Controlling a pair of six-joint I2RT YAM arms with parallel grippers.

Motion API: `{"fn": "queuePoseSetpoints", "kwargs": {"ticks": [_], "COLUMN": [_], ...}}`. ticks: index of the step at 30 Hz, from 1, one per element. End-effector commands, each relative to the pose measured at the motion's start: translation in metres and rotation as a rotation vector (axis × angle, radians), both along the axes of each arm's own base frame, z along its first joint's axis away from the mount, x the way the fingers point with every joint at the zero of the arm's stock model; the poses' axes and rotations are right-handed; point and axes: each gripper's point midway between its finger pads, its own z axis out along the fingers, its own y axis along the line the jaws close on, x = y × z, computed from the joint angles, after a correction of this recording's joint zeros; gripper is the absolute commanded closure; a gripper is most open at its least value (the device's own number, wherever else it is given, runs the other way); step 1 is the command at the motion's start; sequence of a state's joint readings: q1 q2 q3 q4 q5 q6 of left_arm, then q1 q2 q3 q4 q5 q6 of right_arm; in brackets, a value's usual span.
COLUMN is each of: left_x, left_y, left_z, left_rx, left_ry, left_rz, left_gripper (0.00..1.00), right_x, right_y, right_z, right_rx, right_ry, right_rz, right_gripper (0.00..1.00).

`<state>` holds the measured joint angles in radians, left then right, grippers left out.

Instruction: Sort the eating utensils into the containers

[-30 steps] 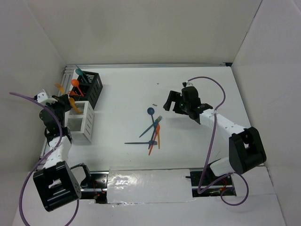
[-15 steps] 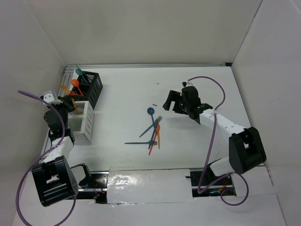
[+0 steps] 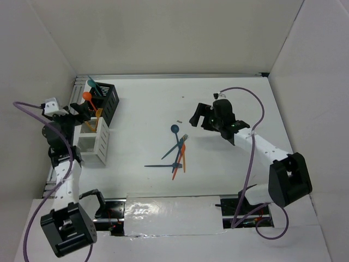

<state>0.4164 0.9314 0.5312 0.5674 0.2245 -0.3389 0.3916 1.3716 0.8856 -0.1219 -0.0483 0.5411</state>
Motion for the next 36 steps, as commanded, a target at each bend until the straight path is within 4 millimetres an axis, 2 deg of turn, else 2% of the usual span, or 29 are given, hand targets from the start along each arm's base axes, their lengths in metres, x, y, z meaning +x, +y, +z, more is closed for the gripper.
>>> {"fn": "queuePoseSetpoints", "kwargs": {"ticks": [1,2,3,4,5,6,8,9,11,12,13,14,15,16,17,18,19,21,23,24,25,26,27,28,29,30,31,33,36], "left_x": [-0.014,-0.017,-0.029,-0.032,-0.041,-0.043,-0.046,-0.047,-0.047,-0.05,-0.057,-0.067,-0.072,-0.064,-0.071,-0.079,-0.078,-0.081,-0.071,-0.067,-0.059,-0.05,-0.054,-0.045,-0.043,-0.04,-0.031,-0.017,-0.004], "left_y": [-0.027,-0.04,-0.088,-0.099,-0.126,-0.139,-0.172,-0.188,-0.213,-0.231,-0.253,-0.279,-0.292,-0.286,-0.304,-0.32,-0.332,-0.347,-0.358,-0.363,-0.369,-0.375,-0.372,-0.367,-0.369,-0.37,-0.365,-0.367,-0.373], "left_z": [0.077,0.075,0.093,0.083,0.1,0.105,0.092,0.083,0.051,0.041,0.02,0.013,0.001,-0.027,-0.033,-0.047,-0.057,-0.069,-0.091,-0.108,-0.108,-0.119,-0.136,-0.146,-0.144,-0.164,-0.168,-0.178,-0.181], "left_rx": [0.215,0.304,0.402,0.391,0.451,0.444,0.404,0.383,0.305,0.284,0.245,0.237,0.213,0.136,0.071,0.048,-0.002,-0.113,-0.16,-0.202,-0.202,-0.22,-0.25,-0.228,-0.233,-0.222,-0.241,-0.262,-0.258], "left_ry": [-0.111,-0.071,-0.106,-0.045,-0.074,-0.069,-0.016,0.007,0.119,0.16,0.236,0.274,0.323,0.432,0.491,0.571,0.646,0.769,0.867,0.946,0.949,1.002,1.078,1.085,1.109,1.158,1.153,1.185,1.162], "left_rz": [-0.126,-0.206,-0.48,-0.564,-0.738,-0.793,-0.924,-0.979,-1.07,-1.118,-1.18,-1.225,-1.244,-1.189,-1.195,-1.187,-1.166,-1.081,-0.972,-0.898,-0.847,-0.737,-0.689,-0.576,-0.518,-0.456,-0.366,-0.318,-0.335], "left_gripper": [0.05,0.08,0.09,0.11,0.13,0.13,0.13,0.14,0.16,0.11,0.09,0.05,0.0,0.0,0.0,0.0,0.01,0.02,0.03,0.03,0.07,0.12,0.12,0.13,0.12,0.13,0.14,0.15,0.2], "right_x": [-0.002,-0.003,-0.006,-0.009,-0.015,-0.017,-0.026,-0.029,-0.041,-0.046,-0.053,-0.06,-0.064,-0.071,-0.076,-0.08,-0.085,-0.09,-0.096,-0.096,-0.097,-0.099,-0.1,-0.101,-0.102,-0.103,-0.104,-0.106,-0.106], "right_y": [-0.005,-0.008,-0.009,-0.013,-0.015,-0.017,-0.021,-0.022,-0.028,-0.03,-0.035,-0.037,-0.04,-0.041,-0.045,-0.046,-0.047,-0.049,-0.05,-0.053,-0.053,-0.056,-0.058,-0.059,-0.061,-0.061,-0.063,-0.066,-0.067], "right_z": [0.033,0.027,0.034,0.03,0.032,0.037,0.027,0.034,0.023,0.03,0.027,0.022,0.02,0.025,0.02,0.027,0.023,0.023,0.031,0.028,0.034,0.035,0.032,0.036,0.035,0.037,0.038,0.04,0.044], "right_rx": [0.036,0.026,0.032,0.022,0.027,0.028,0.017,0.026,0.021,0.035,0.021,0.029,0.03,0.042,0.042,0.068,0.068,0.085,0.109,0.103,0.114,0.112,0.098,0.108,0.104,0.11,0.108,0.112,0.112], "right_ry": [-0.083,-0.072,-0.083,-0.071,-0.072,-0.081,-0.039,-0.053,-0.021,-0.036,-0.019,0.001,0.008,-0.002,0.009,-0.013,0.002,0.008,-0.014,-0.005,-0.023,-0.025,-0.017,-0.027,-0.025,-0.031,-0.035,-0.039,-0.047], "right_rz": [-0.023,-0.035,-0.035,-0.047,-0.049,-0.059,-0.065,-0.065,-0.084,-0.09,-0.103,-0.114,-0.12,-0.121,-0.137,-0.146,-0.148,-0.161,-0.166,-0.18,-0.18,-0.189,-0.199,-0.201,-0.21,-0.212,-0.222,-0.236,-0.243], "right_gripper": [0.0,0.0,0.0,0.0,0.0,0.0,0.0,0.0,0.0,0.0,0.0,0.0,0.0,0.0,0.0,0.0,0.0,0.0,0.0,0.01,0.01,0.01,0.01,0.01,0.01,0.01,0.01,0.01,0.01]}}
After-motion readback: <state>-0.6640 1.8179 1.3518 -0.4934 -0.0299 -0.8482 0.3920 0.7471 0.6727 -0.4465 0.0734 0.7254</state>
